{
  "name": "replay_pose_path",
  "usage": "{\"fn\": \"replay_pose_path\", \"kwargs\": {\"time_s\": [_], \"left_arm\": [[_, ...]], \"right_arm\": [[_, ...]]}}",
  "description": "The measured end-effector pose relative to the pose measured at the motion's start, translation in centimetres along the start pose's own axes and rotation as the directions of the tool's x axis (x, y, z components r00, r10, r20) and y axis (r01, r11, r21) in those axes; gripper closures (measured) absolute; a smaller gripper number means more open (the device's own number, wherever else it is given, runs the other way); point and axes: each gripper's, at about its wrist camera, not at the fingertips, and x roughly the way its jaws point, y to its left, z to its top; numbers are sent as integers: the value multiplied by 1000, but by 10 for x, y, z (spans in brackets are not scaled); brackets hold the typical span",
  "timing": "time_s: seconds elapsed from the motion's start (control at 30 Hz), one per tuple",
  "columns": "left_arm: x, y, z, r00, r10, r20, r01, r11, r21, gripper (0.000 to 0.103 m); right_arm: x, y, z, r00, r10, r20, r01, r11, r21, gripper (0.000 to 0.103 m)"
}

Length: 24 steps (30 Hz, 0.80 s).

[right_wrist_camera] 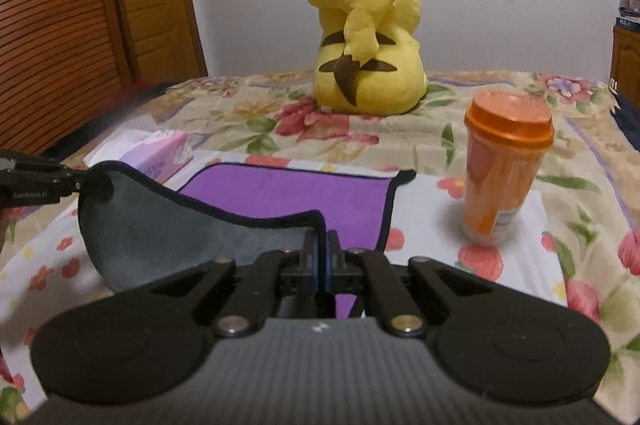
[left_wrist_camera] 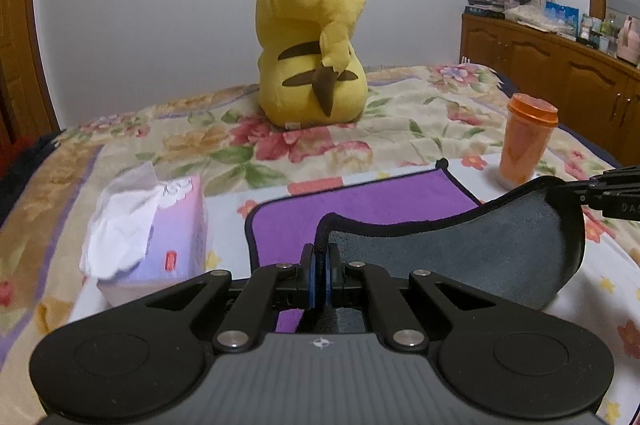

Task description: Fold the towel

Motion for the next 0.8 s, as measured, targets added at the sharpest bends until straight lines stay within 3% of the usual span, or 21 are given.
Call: {"fn": "replay_pose_path", "kwargs": {"time_s": [0.27, 0.63, 0.8], "left_arm": [[3, 4, 28, 999, -41, 23, 41, 998, -36, 95], [21, 13, 52, 998, -11, 66, 14, 999, -33, 95], [32, 15, 64, 997, -3, 82, 6, 999, -37, 95]], "right_arm": [[4, -4, 18, 999, 2, 46, -1, 1000, -15, 99], [22, -11, 43, 996, -25, 89, 32, 996, -80, 99], [37, -18, 52, 993, -40, 109, 45, 998, -47, 99]]}}
